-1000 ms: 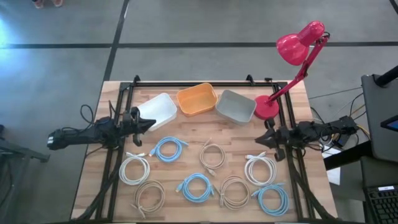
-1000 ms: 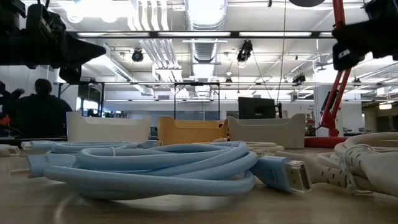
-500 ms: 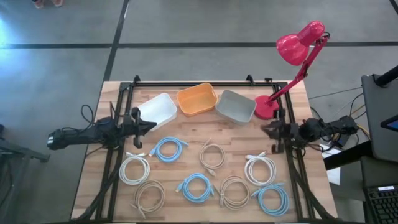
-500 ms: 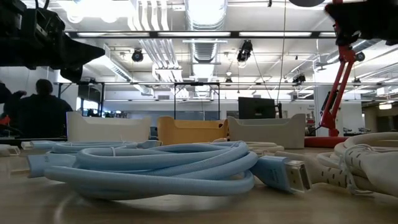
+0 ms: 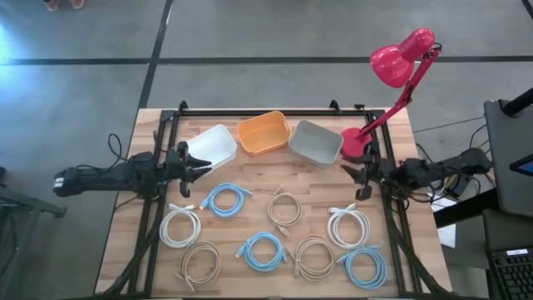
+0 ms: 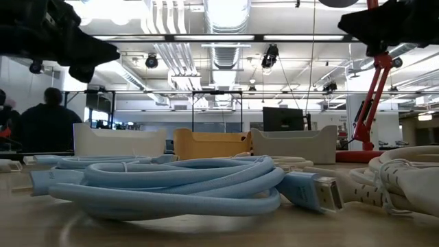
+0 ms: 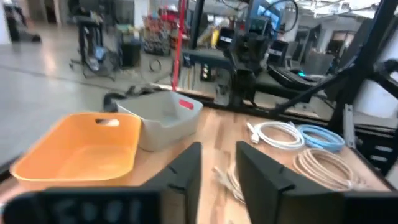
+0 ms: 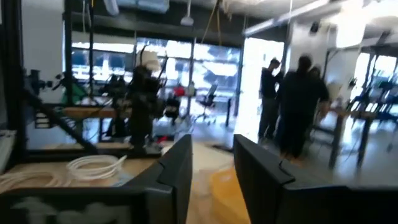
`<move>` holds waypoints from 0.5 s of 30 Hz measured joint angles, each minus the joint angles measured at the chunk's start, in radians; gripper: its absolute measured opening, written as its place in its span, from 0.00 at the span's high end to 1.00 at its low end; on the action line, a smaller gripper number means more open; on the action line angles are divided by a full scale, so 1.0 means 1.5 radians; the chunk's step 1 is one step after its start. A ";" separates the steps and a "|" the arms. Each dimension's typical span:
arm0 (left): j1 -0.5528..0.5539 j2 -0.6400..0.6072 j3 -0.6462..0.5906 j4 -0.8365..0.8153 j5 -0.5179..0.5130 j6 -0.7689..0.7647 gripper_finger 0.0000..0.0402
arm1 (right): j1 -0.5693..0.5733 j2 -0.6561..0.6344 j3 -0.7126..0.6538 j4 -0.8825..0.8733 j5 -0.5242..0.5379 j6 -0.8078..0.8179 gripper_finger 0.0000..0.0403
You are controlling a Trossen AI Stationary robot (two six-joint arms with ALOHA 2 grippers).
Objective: Pick & Place USB Port
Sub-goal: Put the top blue charger cable into the white bin
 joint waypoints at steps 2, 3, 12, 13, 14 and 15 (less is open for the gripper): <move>0.000 0.040 0.012 -0.005 0.011 -0.007 0.68 | 0.000 0.053 0.011 0.001 0.000 0.044 0.67; 0.000 0.066 0.021 -0.005 0.015 -0.009 0.66 | 0.000 0.080 0.016 0.000 0.000 0.062 0.66; -0.011 0.337 0.181 -0.187 0.016 -0.008 0.64 | 0.000 0.320 0.107 0.000 0.001 0.130 0.56; -0.013 0.367 0.203 -0.220 0.016 -0.008 0.64 | 0.000 0.345 0.118 0.000 0.002 0.135 0.56; -0.016 0.401 0.221 -0.251 0.016 -0.007 0.64 | 0.000 0.369 0.128 0.000 0.002 0.140 0.55; -0.019 0.429 0.236 -0.274 0.016 -0.006 0.64 | 0.000 0.392 0.139 -0.001 0.003 0.144 0.55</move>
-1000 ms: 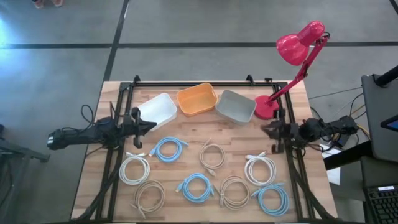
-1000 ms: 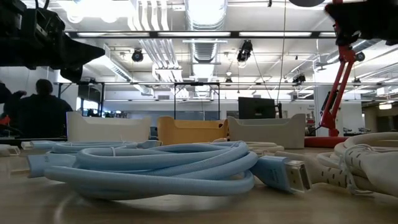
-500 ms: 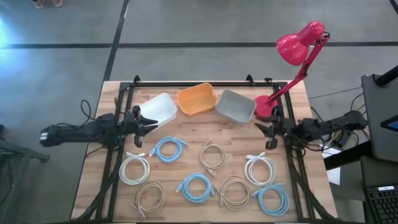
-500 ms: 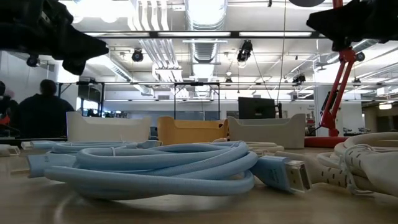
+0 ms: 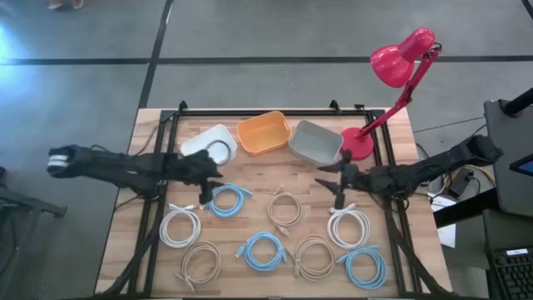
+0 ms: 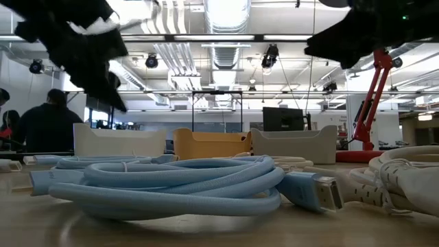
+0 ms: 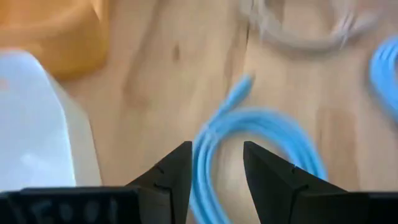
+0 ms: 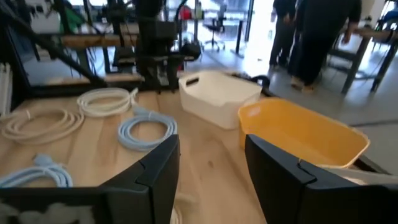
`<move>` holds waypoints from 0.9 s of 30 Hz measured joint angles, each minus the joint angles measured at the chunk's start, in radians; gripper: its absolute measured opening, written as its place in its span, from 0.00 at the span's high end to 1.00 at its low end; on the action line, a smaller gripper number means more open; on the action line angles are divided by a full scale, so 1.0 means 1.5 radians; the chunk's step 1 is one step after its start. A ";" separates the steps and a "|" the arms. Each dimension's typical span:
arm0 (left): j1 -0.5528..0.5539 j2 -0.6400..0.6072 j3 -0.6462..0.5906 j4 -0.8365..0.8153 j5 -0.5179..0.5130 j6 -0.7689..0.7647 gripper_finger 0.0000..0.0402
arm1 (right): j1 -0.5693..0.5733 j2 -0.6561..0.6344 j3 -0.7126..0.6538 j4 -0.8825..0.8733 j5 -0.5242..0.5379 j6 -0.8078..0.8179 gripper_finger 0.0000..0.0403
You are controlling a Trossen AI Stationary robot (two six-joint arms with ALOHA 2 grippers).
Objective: Pick & Place USB Port
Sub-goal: Put the top blue charger cable into the white bin
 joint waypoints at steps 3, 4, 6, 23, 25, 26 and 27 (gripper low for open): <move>-0.011 0.077 0.037 0.011 0.000 0.032 0.65 | 0.000 0.063 0.033 -0.006 0.000 0.011 0.55; -0.015 0.101 0.043 0.004 0.000 0.045 0.65 | 0.000 0.083 0.046 -0.008 0.000 0.013 0.55; -0.021 0.146 0.056 -0.007 0.000 0.064 0.65 | 0.000 0.118 0.068 -0.019 0.000 0.015 0.55; -0.022 0.333 0.077 0.019 -0.055 0.083 0.66 | 0.000 0.290 0.174 -0.026 -0.007 0.028 0.54; -0.022 0.348 0.077 0.033 -0.057 0.085 0.66 | 0.000 0.299 0.176 -0.027 -0.007 0.028 0.54; -0.022 0.354 0.079 0.039 -0.058 0.086 0.66 | 0.000 0.304 0.177 -0.028 -0.007 0.028 0.54; -0.022 0.358 0.079 0.044 -0.059 0.090 0.66 | 0.000 0.311 0.180 -0.025 -0.007 0.029 0.54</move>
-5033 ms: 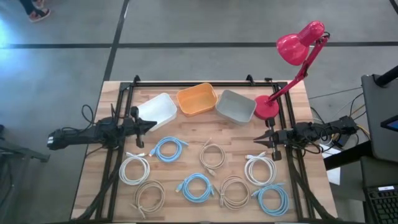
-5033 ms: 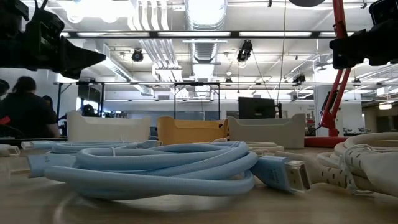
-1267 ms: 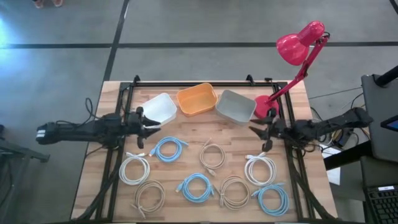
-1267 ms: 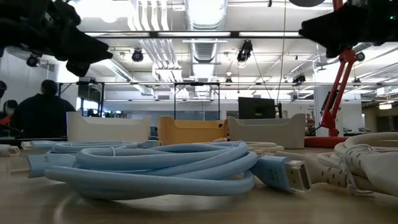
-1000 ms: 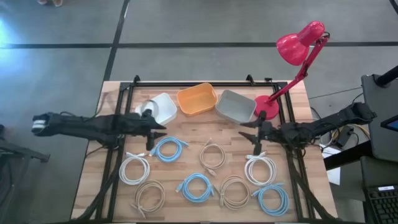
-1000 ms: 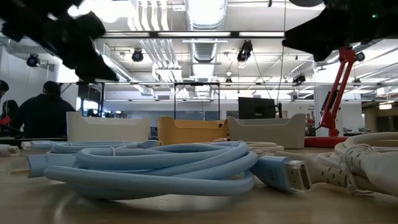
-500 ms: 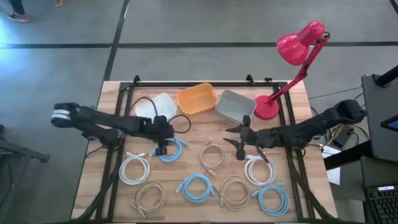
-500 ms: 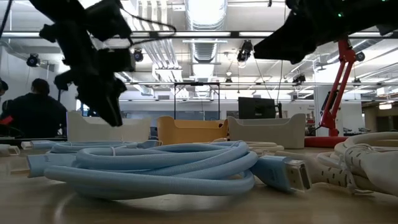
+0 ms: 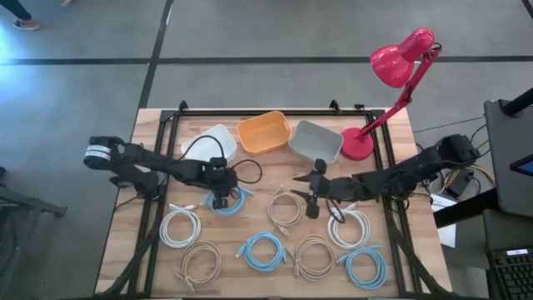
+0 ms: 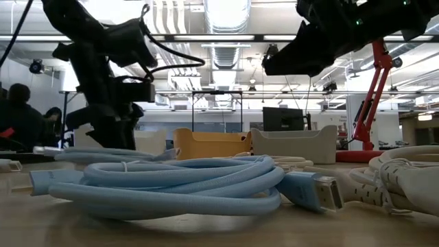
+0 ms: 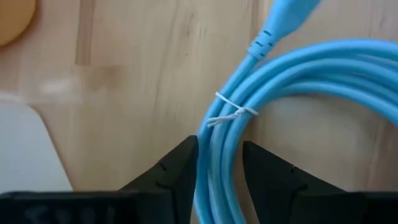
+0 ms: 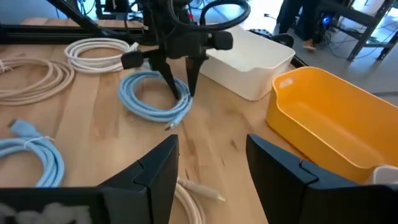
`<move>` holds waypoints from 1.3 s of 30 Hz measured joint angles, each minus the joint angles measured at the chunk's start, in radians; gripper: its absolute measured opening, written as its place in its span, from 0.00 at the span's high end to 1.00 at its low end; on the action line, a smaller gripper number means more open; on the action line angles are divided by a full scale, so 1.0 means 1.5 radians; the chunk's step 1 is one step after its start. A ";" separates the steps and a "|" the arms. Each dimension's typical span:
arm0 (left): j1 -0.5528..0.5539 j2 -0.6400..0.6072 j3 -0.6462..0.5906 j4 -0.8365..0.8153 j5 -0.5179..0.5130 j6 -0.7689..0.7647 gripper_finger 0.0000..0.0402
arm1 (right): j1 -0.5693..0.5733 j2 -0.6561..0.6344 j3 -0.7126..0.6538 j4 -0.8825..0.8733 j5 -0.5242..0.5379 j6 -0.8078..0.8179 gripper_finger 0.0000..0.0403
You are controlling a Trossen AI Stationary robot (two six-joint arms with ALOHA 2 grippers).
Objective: Pick & Place USB Port
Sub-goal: Put the top blue charger cable into the white bin
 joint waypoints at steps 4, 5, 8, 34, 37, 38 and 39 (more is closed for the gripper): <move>0.000 0.014 -0.001 0.013 -0.015 0.001 0.66 | 0.000 0.012 0.005 0.001 -0.006 0.005 0.54; 0.000 0.018 -0.001 0.017 -0.020 0.001 0.66 | 0.000 0.012 0.005 0.000 -0.011 0.005 0.54; -0.001 0.020 -0.002 0.018 -0.029 0.003 0.70 | 0.000 0.009 0.003 0.000 -0.016 0.005 0.54; -0.016 -0.170 0.068 -0.001 -0.549 0.070 0.92 | 0.000 0.008 0.000 -0.002 -0.017 0.002 0.54; -0.008 -0.193 0.057 -0.005 -0.693 0.100 0.91 | 0.000 0.008 0.000 -0.002 -0.016 0.001 0.54; -0.004 -0.196 0.052 -0.006 -0.723 0.103 0.91 | 0.000 0.008 0.000 -0.002 -0.016 0.001 0.54; 0.002 -0.201 0.047 -0.007 -0.742 0.103 0.91 | 0.000 0.008 0.000 -0.002 -0.016 0.001 0.54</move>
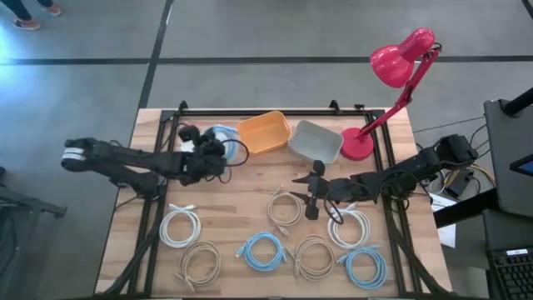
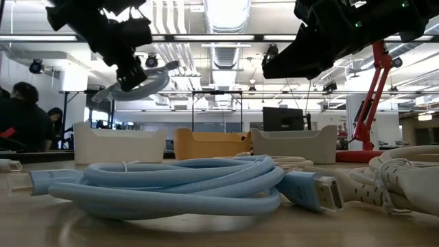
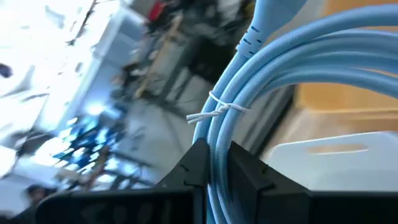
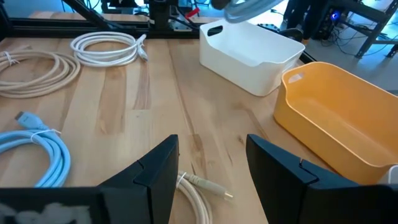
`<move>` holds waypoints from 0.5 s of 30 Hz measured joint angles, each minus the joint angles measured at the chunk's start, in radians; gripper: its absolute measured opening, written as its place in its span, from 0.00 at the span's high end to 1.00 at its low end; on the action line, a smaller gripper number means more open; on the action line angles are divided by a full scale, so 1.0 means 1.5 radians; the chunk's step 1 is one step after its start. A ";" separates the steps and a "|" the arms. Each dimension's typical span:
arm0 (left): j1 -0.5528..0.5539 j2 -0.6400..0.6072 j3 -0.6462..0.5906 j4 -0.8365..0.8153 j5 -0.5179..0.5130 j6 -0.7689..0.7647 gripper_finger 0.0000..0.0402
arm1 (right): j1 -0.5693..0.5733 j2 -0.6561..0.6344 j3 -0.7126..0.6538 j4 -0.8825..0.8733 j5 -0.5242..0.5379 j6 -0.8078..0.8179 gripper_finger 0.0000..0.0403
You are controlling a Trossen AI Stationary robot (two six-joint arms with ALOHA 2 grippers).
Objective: Pick & Place USB Port
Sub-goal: Put the top blue charger cable into the white bin
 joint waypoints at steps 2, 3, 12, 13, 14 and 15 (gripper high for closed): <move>0.014 -0.003 -0.009 -0.003 -0.016 -0.011 0.91 | 0.000 0.000 0.000 0.000 0.000 0.000 0.54; 0.023 -0.004 -0.014 -0.002 -0.016 -0.022 0.92 | 0.000 0.000 0.000 0.000 0.000 0.000 0.54; 0.123 0.044 -0.096 0.000 -0.011 -0.114 0.91 | 0.000 0.000 0.000 -0.009 0.001 -0.002 0.54; 0.131 0.051 -0.104 0.002 -0.010 -0.123 0.91 | 0.000 0.000 0.000 -0.009 0.001 -0.004 0.54; 0.139 0.056 -0.109 0.003 -0.006 -0.131 0.91 | 0.000 0.000 0.000 -0.009 0.001 -0.006 0.54; 0.145 0.063 -0.114 0.006 -0.001 -0.140 0.90 | 0.000 0.000 0.000 -0.009 0.001 -0.010 0.54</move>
